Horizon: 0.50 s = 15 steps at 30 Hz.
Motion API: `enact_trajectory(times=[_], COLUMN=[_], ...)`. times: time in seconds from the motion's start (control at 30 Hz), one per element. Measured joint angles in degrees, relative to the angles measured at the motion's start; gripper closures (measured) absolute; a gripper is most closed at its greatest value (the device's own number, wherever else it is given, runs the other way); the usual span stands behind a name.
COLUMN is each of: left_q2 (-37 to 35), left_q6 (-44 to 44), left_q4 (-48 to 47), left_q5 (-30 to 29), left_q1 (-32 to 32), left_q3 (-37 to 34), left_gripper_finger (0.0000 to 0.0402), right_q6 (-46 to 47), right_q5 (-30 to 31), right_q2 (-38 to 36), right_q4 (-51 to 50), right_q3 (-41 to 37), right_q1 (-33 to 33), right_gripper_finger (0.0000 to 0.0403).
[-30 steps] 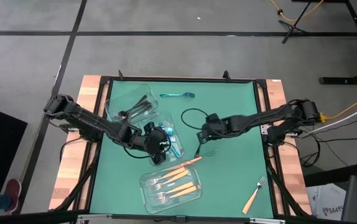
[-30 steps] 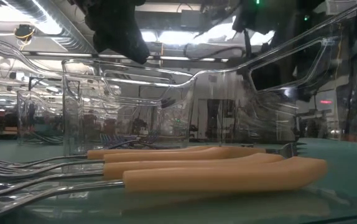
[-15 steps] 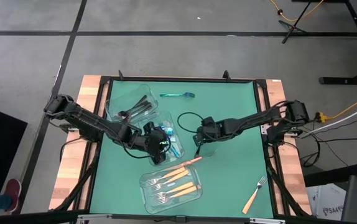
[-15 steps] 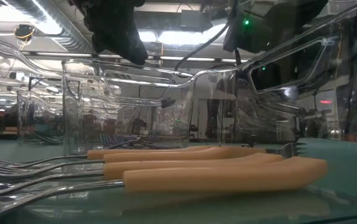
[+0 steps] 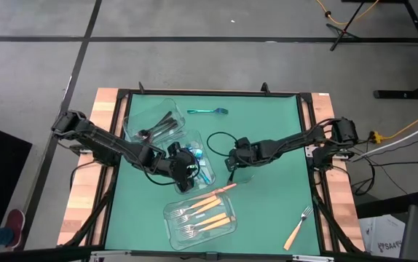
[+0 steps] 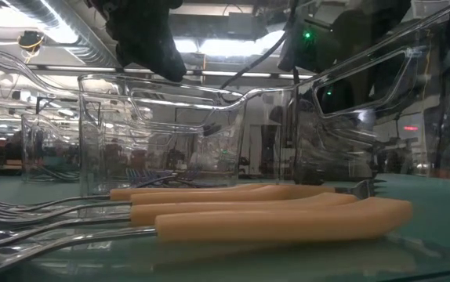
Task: Sort silverware by color (type)
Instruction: Put the black fork into the top transparent bin
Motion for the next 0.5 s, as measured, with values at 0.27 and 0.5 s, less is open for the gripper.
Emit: enact_trajectory(times=[0.27,0.5], left_q2=[0.0,0.0], left_q6=[0.0,0.0], left_q4=[0.0,-0.1], left_q5=[-0.5,-0.5], left_q1=[0.0,0.0], left_q3=[0.0,0.0], left_gripper_finger=[0.0306,0.0306], right_q6=[3.0,6.8], right_q5=[-0.9,-0.9], right_q2=[0.1,0.3], right_q4=[0.1,0.1], right_q3=[0.0,-0.1], right_q1=[0.0,-0.1], right_gripper_finger=[0.0311,0.0311])
